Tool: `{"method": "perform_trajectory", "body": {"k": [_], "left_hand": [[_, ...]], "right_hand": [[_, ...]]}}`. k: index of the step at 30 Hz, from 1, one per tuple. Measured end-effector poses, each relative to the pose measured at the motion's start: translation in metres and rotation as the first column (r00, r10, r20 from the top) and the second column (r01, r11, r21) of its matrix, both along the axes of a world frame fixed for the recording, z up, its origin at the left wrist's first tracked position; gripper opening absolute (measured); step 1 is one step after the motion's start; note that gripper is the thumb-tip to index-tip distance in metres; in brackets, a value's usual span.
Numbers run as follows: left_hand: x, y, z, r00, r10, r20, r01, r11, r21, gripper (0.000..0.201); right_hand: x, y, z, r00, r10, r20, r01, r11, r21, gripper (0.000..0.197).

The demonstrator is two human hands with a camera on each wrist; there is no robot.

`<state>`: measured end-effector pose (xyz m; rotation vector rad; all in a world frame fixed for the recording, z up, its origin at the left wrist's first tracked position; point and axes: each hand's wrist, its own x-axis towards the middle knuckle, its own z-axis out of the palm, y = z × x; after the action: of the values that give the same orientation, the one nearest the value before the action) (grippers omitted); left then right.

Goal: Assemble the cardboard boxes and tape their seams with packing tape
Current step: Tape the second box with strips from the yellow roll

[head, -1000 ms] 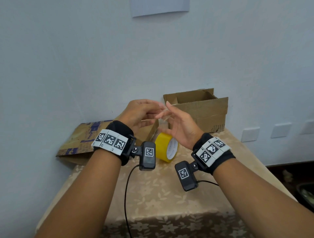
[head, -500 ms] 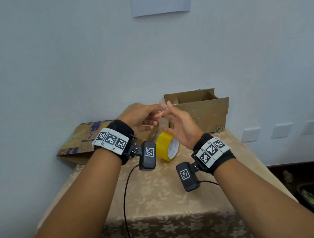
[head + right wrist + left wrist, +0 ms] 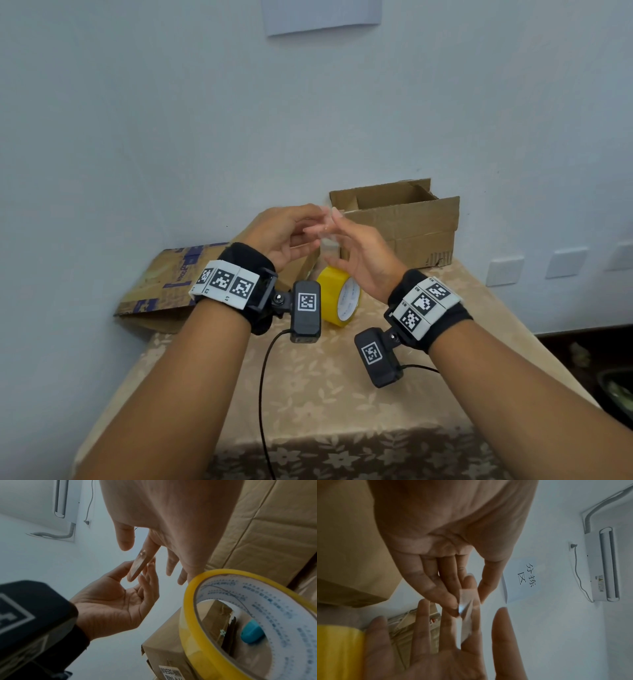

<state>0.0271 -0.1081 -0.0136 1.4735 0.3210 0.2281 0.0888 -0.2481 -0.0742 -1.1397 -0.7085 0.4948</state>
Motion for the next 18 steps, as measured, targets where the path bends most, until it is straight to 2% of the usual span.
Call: {"method": "perform_trajectory", "body": {"k": [8,12,15,18], "left_hand": [[0.006,-0.01,-0.006,1.0,-0.002,0.015,0.003,1.0,-0.024,0.01],[0.005,-0.002,-0.006,0.996,0.054,0.074,-0.045,0.993,-0.112,0.006],[0.002,0.004,-0.002,0.989,0.058,0.134,-0.035,0.985,-0.17,0.015],[0.001,0.007,0.0,0.976,0.11,0.186,-0.089,0.989,-0.118,0.037]], "right_hand": [[0.002,0.004,-0.005,0.999,-0.042,0.035,0.042,0.999,-0.013,0.019],[0.002,0.002,-0.006,0.998,-0.008,0.065,0.009,1.0,-0.01,0.022],[0.005,0.001,-0.006,0.998,-0.02,0.066,0.021,1.0,-0.011,0.019],[0.003,0.002,-0.005,0.998,-0.029,0.06,0.031,0.999,-0.033,0.019]]}}
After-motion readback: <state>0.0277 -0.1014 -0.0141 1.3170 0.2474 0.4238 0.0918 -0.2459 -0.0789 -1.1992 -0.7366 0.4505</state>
